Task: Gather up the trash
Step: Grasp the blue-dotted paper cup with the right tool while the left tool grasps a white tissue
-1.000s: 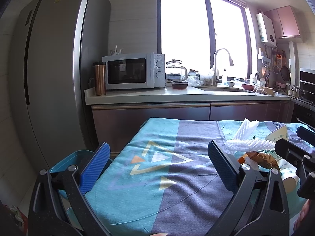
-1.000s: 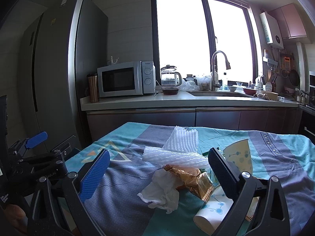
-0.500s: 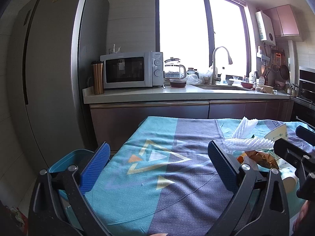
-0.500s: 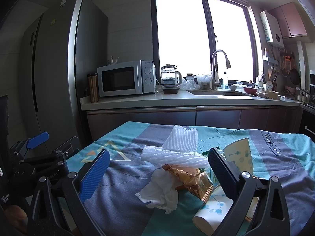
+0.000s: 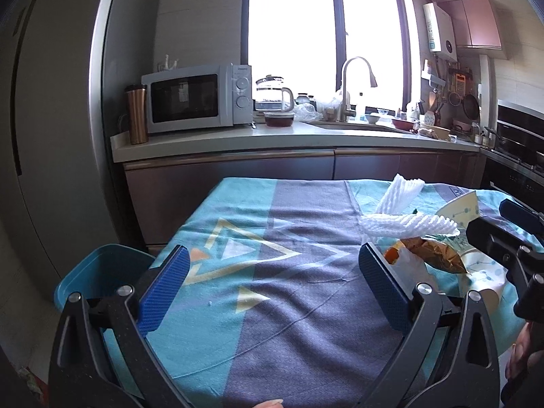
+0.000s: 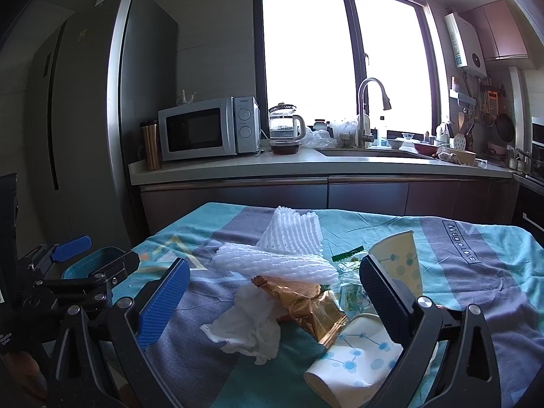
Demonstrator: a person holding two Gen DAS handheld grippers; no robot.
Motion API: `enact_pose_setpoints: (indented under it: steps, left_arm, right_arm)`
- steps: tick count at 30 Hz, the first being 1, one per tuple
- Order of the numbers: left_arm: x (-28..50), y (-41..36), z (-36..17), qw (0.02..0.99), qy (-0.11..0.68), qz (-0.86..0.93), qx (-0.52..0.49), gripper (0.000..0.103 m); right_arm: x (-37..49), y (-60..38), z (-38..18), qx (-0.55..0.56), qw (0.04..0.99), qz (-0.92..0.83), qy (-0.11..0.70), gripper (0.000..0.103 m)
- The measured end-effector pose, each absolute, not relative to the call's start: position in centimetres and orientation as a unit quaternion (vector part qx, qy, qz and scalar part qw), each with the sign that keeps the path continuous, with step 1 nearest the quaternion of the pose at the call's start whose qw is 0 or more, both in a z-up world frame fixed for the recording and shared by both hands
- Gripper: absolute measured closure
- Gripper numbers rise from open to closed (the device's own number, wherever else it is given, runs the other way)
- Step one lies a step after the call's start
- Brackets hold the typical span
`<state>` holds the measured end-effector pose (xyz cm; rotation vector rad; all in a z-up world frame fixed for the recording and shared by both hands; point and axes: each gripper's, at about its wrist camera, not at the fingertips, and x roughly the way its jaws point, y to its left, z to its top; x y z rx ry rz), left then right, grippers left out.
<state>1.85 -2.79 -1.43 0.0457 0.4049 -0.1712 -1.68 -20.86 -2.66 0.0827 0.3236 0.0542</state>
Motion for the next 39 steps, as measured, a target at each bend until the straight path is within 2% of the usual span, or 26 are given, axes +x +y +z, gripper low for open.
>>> enact_pose_setpoints:
  steps: [6,14,20,23,27,28,30,33,37,39]
  left_arm:
    - [3.4,-5.6,-2.6,0.951,0.247,-0.185,0.016,0.005]
    - [5.0,-9.5,-4.4,0.911,0.300,-0.281,0.021,0.015]
    - [7.0,-11.5,-5.9,0.882,0.350,-0.314,0.016,0.032]
    - [8.0,-12.0,-6.8,0.867,0.377,-0.327,0.009,0.045]
    - [9.2,-12.2,-7.8,0.842,0.410,-0.350,-0.021,0.070]
    - [9.5,-12.2,-8.0,0.835,0.417,-0.357,-0.029,0.081]
    - [9.8,-12.1,-8.3,0.829,0.423,-0.363,-0.038,0.092]
    - [9.5,-11.9,-8.2,0.834,0.418,-0.360,-0.034,0.100]
    - [8.3,-10.9,-7.5,0.838,0.407,-0.361,-0.033,0.101]
    - [8.1,-10.6,-7.3,0.840,0.405,-0.361,-0.036,0.101]
  right_arm:
    - [-0.7,-23.6,-3.1,0.055,0.981,0.019,0.187,0.006]
    - [-0.9,-27.3,-4.4,0.079,0.972,-0.002,0.222,0.009]
    - [-2.0,-29.9,-6.5,0.121,0.956,-0.009,0.266,0.012]
    - [-2.7,-30.8,-7.6,0.157,0.945,0.000,0.286,0.012]
    - [-2.9,-31.5,-8.9,0.214,0.928,0.019,0.305,0.013]
    - [-2.9,-31.5,-9.1,0.225,0.924,0.024,0.308,0.017]
    - [-3.1,-31.5,-9.4,0.239,0.920,0.025,0.311,0.020]
    - [-3.6,-31.3,-9.2,0.249,0.918,0.026,0.307,0.025]
    - [-4.1,-30.7,-9.4,0.265,0.911,0.043,0.313,0.035]
    - [-4.0,-30.4,-9.8,0.277,0.905,0.056,0.318,0.036]
